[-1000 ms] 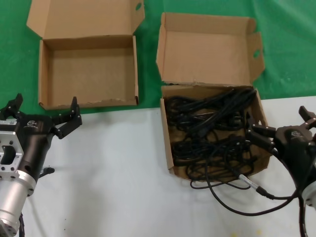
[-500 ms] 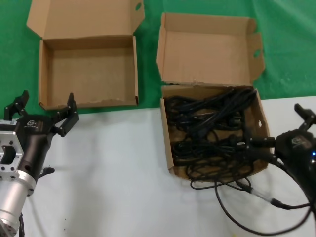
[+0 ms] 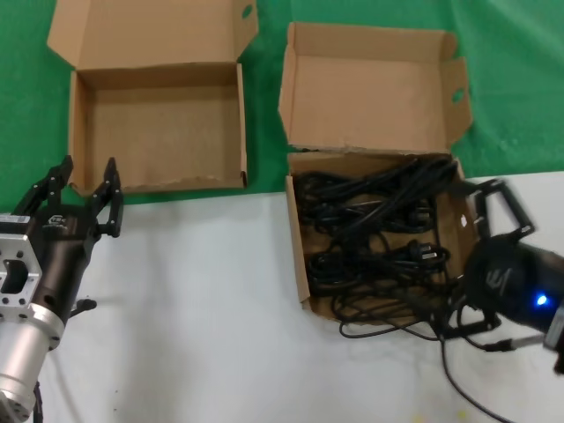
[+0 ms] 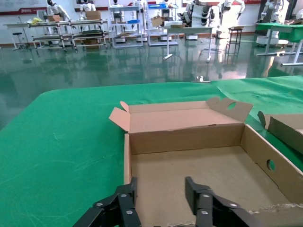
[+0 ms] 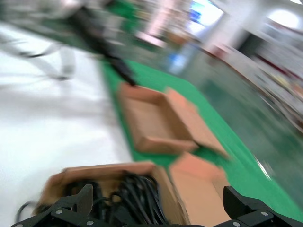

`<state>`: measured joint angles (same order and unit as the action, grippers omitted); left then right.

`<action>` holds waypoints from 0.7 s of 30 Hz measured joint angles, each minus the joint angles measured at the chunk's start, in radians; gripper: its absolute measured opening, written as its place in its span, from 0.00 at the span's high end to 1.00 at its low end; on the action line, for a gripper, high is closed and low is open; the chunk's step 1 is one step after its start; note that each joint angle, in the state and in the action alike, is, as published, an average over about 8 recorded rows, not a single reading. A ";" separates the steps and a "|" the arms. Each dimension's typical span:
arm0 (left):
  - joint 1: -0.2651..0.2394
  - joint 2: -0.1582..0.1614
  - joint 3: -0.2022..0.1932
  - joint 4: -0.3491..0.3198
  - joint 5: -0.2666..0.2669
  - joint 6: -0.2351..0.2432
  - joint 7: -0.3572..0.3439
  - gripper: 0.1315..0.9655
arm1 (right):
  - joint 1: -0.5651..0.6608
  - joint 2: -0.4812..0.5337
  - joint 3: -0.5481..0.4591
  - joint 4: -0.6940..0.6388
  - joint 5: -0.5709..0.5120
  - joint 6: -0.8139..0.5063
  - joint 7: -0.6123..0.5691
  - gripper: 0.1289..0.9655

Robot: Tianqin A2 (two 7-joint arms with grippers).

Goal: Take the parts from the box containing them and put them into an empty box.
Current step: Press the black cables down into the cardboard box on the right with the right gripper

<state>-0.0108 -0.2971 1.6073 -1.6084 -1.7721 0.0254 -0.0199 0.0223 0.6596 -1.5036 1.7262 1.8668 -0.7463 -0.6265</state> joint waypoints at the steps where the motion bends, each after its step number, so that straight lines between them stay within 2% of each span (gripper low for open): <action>1: 0.000 0.000 0.000 0.000 0.000 0.000 0.000 0.56 | 0.025 0.021 -0.017 -0.008 -0.007 -0.033 -0.031 0.00; 5: 0.000 0.000 0.000 0.000 0.000 0.000 0.000 0.67 | 0.138 0.082 -0.102 -0.040 -0.059 -0.132 -0.128 0.00; 9: 0.000 0.000 0.000 0.000 0.000 0.000 0.000 0.78 | 0.256 0.101 -0.197 -0.069 -0.137 -0.176 -0.163 0.00; 18: 0.000 0.000 0.000 0.000 0.000 0.000 0.000 0.92 | 0.488 0.073 -0.372 -0.137 -0.318 -0.195 -0.108 0.01; 21: 0.000 0.000 0.000 0.000 0.000 0.000 0.000 0.93 | 0.541 0.064 -0.411 -0.158 -0.364 -0.198 -0.083 0.04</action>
<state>-0.0108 -0.2971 1.6073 -1.6084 -1.7720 0.0254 -0.0201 0.5634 0.7240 -1.9141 1.5685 1.5027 -0.9440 -0.7090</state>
